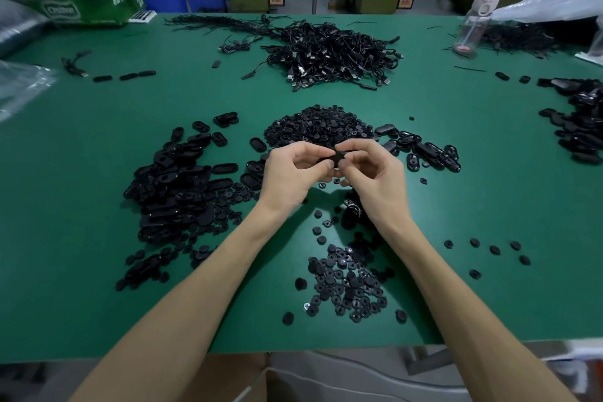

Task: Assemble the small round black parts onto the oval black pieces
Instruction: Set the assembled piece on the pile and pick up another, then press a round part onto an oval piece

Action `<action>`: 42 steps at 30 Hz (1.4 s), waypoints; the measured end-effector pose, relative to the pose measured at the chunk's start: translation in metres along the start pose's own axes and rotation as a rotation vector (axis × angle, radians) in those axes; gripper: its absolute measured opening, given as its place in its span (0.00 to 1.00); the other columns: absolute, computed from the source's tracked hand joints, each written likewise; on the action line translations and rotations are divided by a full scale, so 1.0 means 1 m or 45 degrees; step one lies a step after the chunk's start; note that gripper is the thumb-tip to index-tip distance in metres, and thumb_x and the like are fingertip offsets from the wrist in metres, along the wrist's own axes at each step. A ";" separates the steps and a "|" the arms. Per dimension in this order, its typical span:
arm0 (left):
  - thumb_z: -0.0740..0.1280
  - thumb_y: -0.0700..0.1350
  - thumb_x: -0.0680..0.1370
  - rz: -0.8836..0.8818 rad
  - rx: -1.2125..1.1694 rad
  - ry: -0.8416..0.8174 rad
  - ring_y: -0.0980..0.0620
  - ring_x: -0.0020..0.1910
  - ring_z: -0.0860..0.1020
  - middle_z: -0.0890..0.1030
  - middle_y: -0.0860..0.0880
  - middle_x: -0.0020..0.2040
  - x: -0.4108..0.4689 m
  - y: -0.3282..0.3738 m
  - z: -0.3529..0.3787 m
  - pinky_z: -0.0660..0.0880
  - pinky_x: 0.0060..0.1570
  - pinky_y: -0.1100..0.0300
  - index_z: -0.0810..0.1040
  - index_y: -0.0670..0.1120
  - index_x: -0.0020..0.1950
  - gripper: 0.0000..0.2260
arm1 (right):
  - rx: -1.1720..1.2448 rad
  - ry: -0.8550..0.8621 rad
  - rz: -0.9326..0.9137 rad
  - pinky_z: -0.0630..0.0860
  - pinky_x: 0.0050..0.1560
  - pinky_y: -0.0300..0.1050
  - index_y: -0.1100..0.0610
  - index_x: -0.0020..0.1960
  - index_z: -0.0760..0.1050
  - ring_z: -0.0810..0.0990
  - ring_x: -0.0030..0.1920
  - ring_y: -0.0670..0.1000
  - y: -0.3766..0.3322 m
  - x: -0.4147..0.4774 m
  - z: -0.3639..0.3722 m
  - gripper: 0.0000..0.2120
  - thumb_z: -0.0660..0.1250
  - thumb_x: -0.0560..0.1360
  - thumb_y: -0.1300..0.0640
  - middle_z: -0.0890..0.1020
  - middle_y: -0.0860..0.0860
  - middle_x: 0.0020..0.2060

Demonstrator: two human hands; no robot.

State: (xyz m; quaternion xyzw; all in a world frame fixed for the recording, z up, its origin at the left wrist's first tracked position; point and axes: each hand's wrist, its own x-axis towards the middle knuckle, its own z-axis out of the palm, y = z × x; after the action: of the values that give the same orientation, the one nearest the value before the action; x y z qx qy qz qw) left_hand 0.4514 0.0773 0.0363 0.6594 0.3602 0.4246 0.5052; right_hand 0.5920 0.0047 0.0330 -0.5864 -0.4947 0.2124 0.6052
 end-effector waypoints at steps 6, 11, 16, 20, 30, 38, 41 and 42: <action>0.69 0.42 0.83 0.222 0.461 0.070 0.58 0.53 0.81 0.84 0.52 0.54 -0.001 0.000 0.001 0.77 0.58 0.63 0.84 0.45 0.59 0.07 | -0.046 0.187 0.028 0.83 0.47 0.45 0.57 0.52 0.82 0.87 0.47 0.49 -0.001 0.002 -0.003 0.08 0.67 0.80 0.67 0.86 0.49 0.47; 0.62 0.28 0.78 0.123 1.286 0.304 0.46 0.65 0.70 0.74 0.43 0.65 0.009 -0.006 -0.022 0.66 0.68 0.53 0.76 0.40 0.69 0.20 | 0.065 0.625 0.195 0.80 0.64 0.52 0.53 0.67 0.74 0.80 0.63 0.48 0.004 0.011 -0.017 0.14 0.66 0.82 0.60 0.77 0.55 0.66; 0.66 0.32 0.76 -0.222 1.676 0.401 0.37 0.64 0.69 0.72 0.36 0.65 0.017 -0.007 -0.052 0.65 0.67 0.43 0.73 0.37 0.63 0.16 | 0.000 0.466 0.227 0.68 0.75 0.42 0.54 0.83 0.55 0.66 0.75 0.40 0.002 0.007 -0.012 0.32 0.64 0.83 0.61 0.59 0.49 0.82; 0.66 0.34 0.79 -0.342 1.699 0.372 0.35 0.66 0.69 0.73 0.35 0.66 0.020 -0.012 -0.065 0.64 0.66 0.42 0.73 0.37 0.62 0.12 | -0.153 0.367 0.169 0.68 0.67 0.27 0.53 0.80 0.64 0.70 0.72 0.42 0.004 0.006 -0.008 0.26 0.64 0.83 0.60 0.68 0.50 0.77; 0.68 0.42 0.82 -0.543 1.565 0.477 0.32 0.81 0.51 0.56 0.29 0.80 0.027 -0.018 -0.087 0.49 0.78 0.35 0.58 0.32 0.79 0.31 | -0.276 0.264 0.164 0.66 0.54 0.17 0.56 0.76 0.70 0.75 0.64 0.41 0.008 0.005 -0.006 0.22 0.64 0.83 0.59 0.75 0.51 0.70; 0.68 0.33 0.78 -0.420 1.644 0.574 0.34 0.68 0.65 0.69 0.33 0.67 0.028 -0.022 -0.086 0.60 0.70 0.39 0.71 0.35 0.64 0.15 | -0.311 0.152 0.182 0.74 0.65 0.39 0.55 0.74 0.73 0.77 0.64 0.47 0.004 0.002 -0.005 0.20 0.65 0.83 0.57 0.76 0.50 0.69; 0.65 0.34 0.81 -0.364 1.616 0.632 0.34 0.67 0.66 0.70 0.33 0.66 0.028 -0.023 -0.087 0.60 0.70 0.38 0.72 0.35 0.61 0.09 | -0.525 0.003 0.057 0.67 0.76 0.49 0.53 0.74 0.73 0.71 0.72 0.47 0.006 0.003 -0.002 0.20 0.66 0.83 0.56 0.75 0.49 0.71; 0.64 0.36 0.83 -0.338 1.603 0.652 0.34 0.67 0.66 0.70 0.34 0.65 0.028 -0.023 -0.087 0.60 0.69 0.39 0.73 0.35 0.60 0.08 | -0.592 -0.059 0.007 0.62 0.77 0.47 0.53 0.75 0.72 0.68 0.74 0.47 0.007 0.002 0.000 0.21 0.66 0.83 0.55 0.74 0.48 0.72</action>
State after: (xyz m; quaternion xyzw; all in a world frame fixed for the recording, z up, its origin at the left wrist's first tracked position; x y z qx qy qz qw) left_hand 0.3810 0.1391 0.0302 0.6562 0.7238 0.2116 -0.0269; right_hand 0.5953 0.0083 0.0277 -0.7063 -0.5425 0.1079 0.4418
